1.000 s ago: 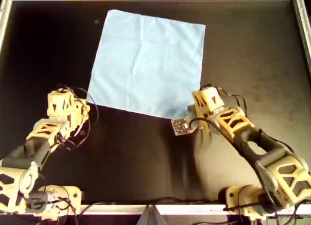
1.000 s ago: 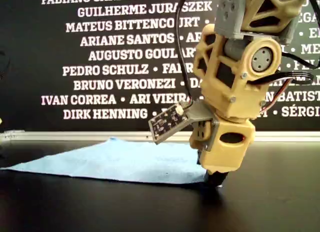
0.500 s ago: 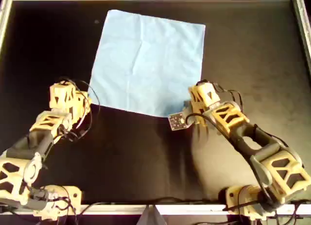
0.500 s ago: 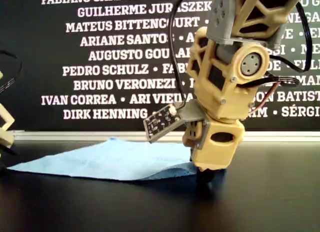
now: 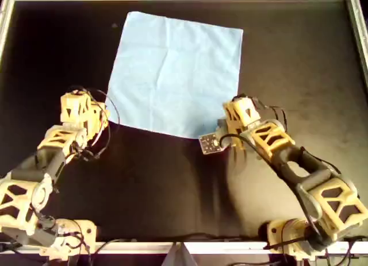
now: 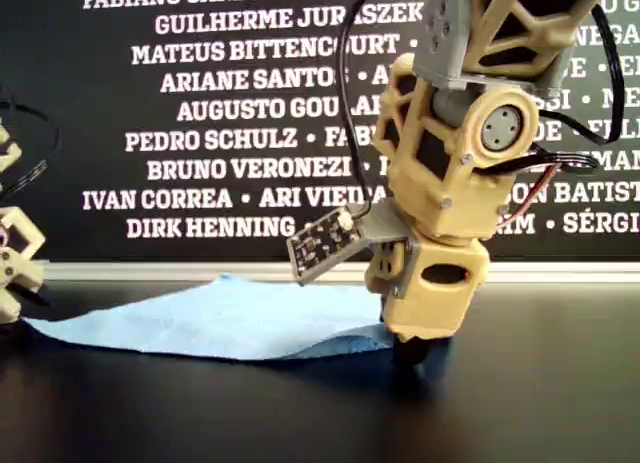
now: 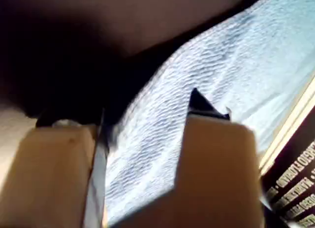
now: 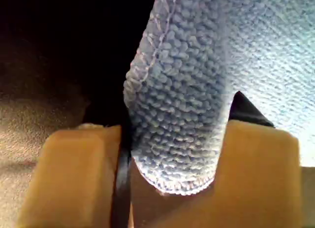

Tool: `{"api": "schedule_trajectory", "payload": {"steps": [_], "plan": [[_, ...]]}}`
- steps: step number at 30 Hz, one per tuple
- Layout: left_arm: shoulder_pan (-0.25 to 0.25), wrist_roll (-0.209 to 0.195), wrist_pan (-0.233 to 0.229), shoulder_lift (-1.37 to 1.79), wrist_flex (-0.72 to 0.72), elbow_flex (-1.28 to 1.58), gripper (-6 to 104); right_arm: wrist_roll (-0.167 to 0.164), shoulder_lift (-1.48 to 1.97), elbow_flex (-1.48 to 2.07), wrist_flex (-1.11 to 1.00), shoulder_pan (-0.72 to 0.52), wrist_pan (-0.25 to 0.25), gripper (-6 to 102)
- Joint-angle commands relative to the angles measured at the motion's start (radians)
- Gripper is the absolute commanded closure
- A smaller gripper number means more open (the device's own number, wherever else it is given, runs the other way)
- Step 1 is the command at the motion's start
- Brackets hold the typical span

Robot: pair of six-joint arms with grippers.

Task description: Fold a cloth

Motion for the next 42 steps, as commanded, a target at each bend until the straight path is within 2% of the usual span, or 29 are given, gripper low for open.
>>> {"api": "schedule_trajectory", "payload": {"steps": [1, 4, 25, 32, 36, 39, 42], "plan": [[-0.064, 0.005, 0.003, -0.003, 0.0, -0.025, 43, 0.006, -0.002, -0.035, -0.034, -0.003, 0.005, 17], [-0.104, 0.005, -0.012, -0.006, 0.0, -0.038, 43, 0.006, -0.002, -0.035, -0.034, -0.003, 0.005, 17], [-0.095, 0.005, -0.014, -0.04, 0.0, -0.071, 44, 0.005, -0.048, -0.098, -0.032, -0.003, 0.003, 17], [-0.097, 0.003, -0.014, -0.061, 0.003, -0.094, 63, 0.0, -0.046, -0.095, -0.032, -0.003, -0.006, 17], [-0.097, 0.003, 0.002, -0.051, 0.002, -0.094, 73, 0.003, -0.044, -0.094, -0.029, -0.002, -0.011, 18], [-0.106, -0.006, 0.003, -0.048, 0.0, -0.095, 81, 0.005, -0.037, -0.094, -0.028, 0.0, -0.012, 29], [-0.106, -0.011, 0.003, -0.046, -0.002, -0.097, 91, 0.006, -0.034, -0.109, -0.031, 0.0, -0.012, 47]]}}
